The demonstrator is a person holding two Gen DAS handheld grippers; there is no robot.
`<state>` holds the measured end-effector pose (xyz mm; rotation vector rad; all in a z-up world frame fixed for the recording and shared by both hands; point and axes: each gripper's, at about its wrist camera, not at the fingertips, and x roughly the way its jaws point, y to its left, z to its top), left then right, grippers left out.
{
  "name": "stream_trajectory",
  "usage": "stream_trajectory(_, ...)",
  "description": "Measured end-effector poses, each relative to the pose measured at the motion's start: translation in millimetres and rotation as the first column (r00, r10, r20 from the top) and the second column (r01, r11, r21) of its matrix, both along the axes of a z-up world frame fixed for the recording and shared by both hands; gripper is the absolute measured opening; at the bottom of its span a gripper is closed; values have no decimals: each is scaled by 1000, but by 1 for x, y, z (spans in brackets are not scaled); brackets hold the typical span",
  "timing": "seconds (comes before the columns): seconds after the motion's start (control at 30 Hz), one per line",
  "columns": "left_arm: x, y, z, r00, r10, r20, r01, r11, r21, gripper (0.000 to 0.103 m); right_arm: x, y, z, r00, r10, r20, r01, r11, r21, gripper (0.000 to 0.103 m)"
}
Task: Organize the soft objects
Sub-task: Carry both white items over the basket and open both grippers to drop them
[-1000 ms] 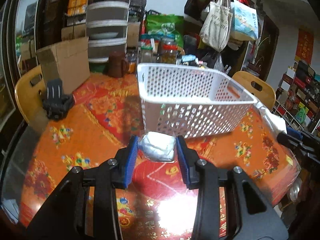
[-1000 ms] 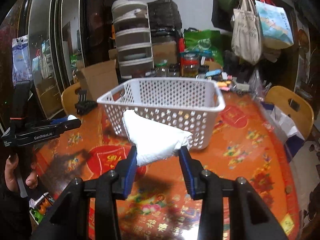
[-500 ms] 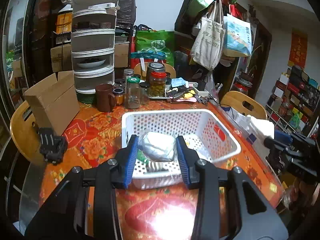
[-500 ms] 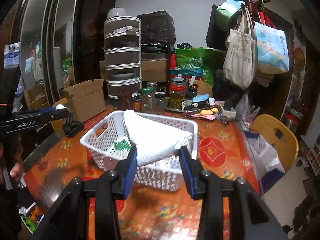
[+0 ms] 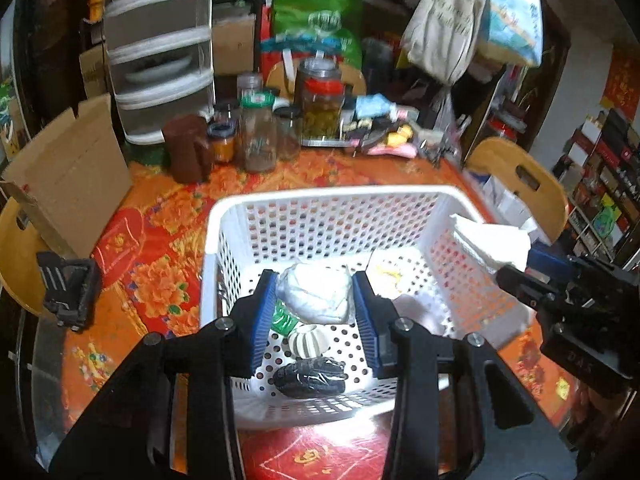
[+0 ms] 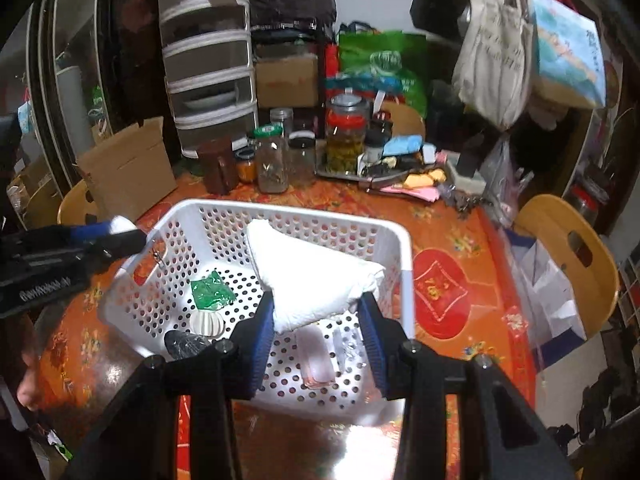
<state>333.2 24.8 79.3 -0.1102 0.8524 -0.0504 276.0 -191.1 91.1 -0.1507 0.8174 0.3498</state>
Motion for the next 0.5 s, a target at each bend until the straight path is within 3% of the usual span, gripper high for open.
stream_trajectory(0.2, 30, -5, -43, 996, 11, -92, -8, 1000, 30, 36, 29, 12, -48, 994, -15, -113, 8, 998, -67, 41)
stream_trajectory(0.5, 55, -12, -82, 984, -4, -177, 14, 998, 57, 36, 40, 23, -81, 988, -3, -157, -12, 995, -97, 41)
